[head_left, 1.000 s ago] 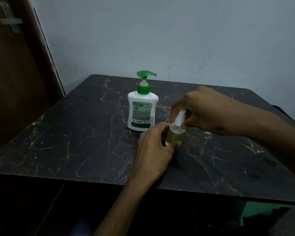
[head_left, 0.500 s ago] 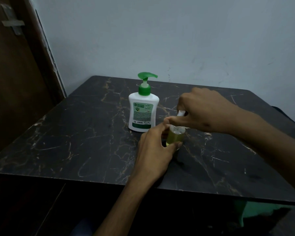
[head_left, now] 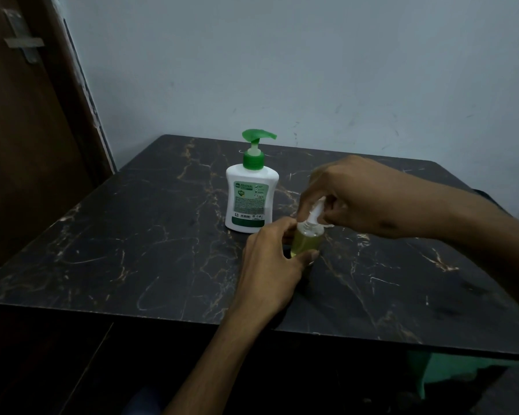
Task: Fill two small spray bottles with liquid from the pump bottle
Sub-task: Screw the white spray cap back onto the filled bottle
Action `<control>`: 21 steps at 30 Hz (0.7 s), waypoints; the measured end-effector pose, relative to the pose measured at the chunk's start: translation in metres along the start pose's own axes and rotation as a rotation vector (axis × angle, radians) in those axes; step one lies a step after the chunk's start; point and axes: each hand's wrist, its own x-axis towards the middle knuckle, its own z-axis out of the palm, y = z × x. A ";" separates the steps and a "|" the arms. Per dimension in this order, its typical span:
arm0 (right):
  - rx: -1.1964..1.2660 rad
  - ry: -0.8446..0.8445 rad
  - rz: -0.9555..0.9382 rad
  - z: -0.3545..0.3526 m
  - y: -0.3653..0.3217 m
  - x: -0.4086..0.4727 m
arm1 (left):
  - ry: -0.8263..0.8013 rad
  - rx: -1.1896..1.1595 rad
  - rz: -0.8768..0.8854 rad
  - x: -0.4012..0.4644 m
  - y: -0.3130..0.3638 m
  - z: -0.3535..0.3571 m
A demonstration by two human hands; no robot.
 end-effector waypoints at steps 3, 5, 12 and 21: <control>-0.008 0.012 0.025 0.004 -0.001 0.002 | -0.004 -0.004 0.000 0.000 0.000 0.000; -0.009 0.023 0.046 0.006 -0.002 0.002 | -0.007 -0.013 -0.001 -0.001 0.000 0.000; -0.089 0.002 0.128 0.009 -0.003 0.005 | -0.003 -0.006 -0.003 -0.001 0.000 0.000; -0.140 0.079 0.203 0.010 -0.007 0.006 | -0.002 -0.015 -0.004 -0.002 0.004 -0.001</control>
